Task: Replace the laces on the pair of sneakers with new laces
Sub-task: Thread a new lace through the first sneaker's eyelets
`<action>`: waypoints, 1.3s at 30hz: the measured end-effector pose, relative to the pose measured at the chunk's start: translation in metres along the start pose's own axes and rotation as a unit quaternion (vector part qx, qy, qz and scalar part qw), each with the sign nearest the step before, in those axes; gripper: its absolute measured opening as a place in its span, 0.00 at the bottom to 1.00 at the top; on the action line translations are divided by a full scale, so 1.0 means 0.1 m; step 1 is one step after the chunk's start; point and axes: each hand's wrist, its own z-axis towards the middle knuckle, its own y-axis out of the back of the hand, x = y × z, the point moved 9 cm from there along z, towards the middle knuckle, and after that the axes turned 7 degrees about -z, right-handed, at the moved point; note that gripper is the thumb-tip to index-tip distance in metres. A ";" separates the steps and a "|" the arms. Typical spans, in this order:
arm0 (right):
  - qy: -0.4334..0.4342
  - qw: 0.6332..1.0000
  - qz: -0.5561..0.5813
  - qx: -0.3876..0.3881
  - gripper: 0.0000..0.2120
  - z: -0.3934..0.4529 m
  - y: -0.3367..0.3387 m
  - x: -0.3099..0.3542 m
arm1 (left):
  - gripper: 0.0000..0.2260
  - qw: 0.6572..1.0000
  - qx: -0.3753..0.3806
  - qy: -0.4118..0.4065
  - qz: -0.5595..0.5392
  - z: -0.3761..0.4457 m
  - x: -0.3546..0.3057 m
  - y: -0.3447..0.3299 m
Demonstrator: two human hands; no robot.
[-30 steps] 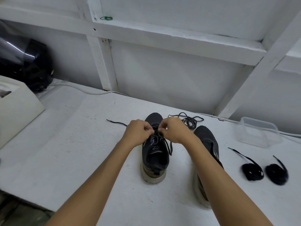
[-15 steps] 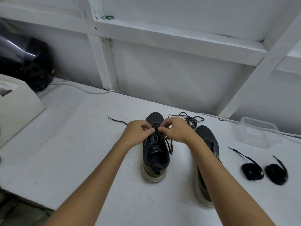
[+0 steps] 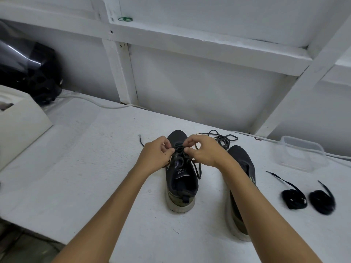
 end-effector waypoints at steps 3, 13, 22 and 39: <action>0.008 0.996 -0.089 0.019 0.05 0.03 -0.03 0.06 | 0.02 0.999 0.040 -0.006 0.014 -0.03 -0.06 -0.08; -0.035 0.993 -0.114 0.025 0.07 -0.04 -0.05 -0.03 | 0.03 0.998 0.000 -0.023 0.066 -0.03 -0.04 -0.11; -0.043 0.999 -0.004 -0.006 0.05 -0.07 -0.07 -0.12 | 0.06 0.999 0.006 -0.005 0.036 -0.05 -0.03 -0.10; -0.090 0.990 0.088 -0.060 0.10 -0.23 -0.02 -0.18 | 0.05 0.999 -0.048 -0.004 0.010 -0.20 -0.03 0.00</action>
